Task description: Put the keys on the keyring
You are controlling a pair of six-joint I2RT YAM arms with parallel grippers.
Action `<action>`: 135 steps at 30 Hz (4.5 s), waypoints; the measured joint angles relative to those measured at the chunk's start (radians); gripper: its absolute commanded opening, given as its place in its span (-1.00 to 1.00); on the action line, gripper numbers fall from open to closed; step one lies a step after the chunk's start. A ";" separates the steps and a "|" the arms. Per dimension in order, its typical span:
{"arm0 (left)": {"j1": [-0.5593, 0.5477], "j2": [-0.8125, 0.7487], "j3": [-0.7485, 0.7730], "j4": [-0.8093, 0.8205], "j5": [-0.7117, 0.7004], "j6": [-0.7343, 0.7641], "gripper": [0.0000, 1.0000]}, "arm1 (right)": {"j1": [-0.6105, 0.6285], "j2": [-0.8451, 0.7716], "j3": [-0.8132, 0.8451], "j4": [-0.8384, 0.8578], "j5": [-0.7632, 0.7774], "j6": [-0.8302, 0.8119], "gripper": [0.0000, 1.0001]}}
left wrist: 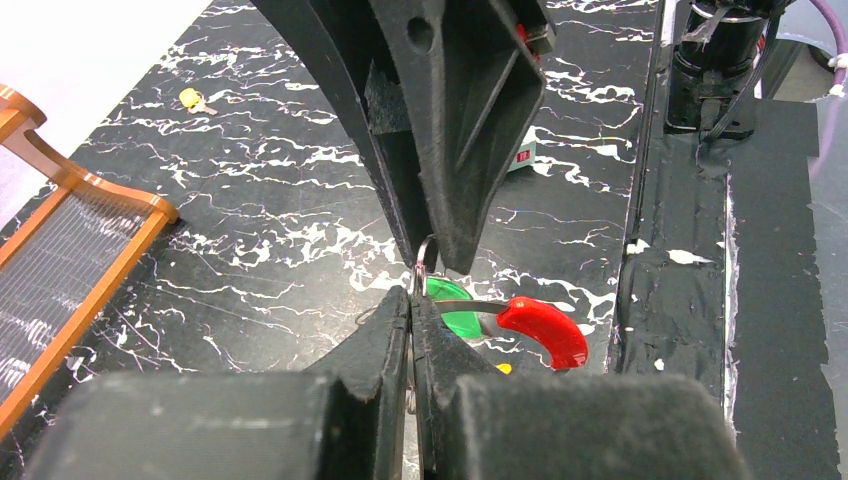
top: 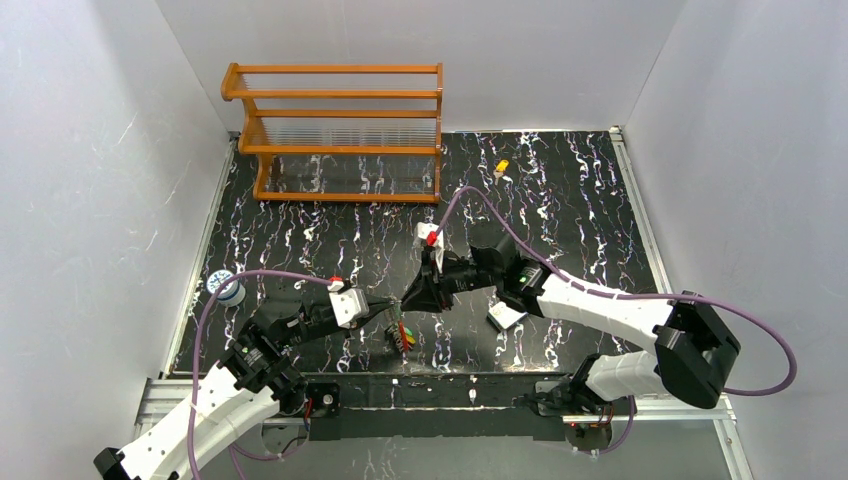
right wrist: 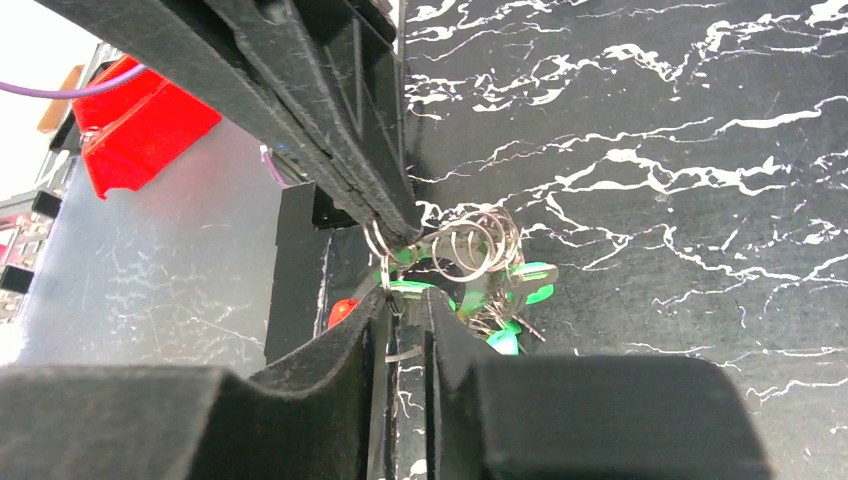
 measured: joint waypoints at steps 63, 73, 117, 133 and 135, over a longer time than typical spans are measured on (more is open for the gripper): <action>0.000 0.010 -0.004 0.004 0.022 -0.001 -1.00 | 0.026 0.006 -0.150 0.372 0.004 -0.109 -0.24; 0.000 0.011 -0.004 0.019 0.027 -0.004 -1.00 | 0.026 0.020 -0.150 0.396 0.005 -0.124 -0.91; 0.000 0.196 0.003 0.040 0.045 -0.029 -0.61 | 0.114 0.135 0.297 -0.629 0.197 -0.518 -0.97; 0.000 0.259 0.015 0.001 0.072 -0.030 -0.78 | 0.118 0.143 0.302 -0.632 0.202 -0.518 -0.97; 0.000 0.259 0.015 -0.005 0.072 -0.029 -0.90 | 0.118 0.143 0.302 -0.632 0.202 -0.518 -0.97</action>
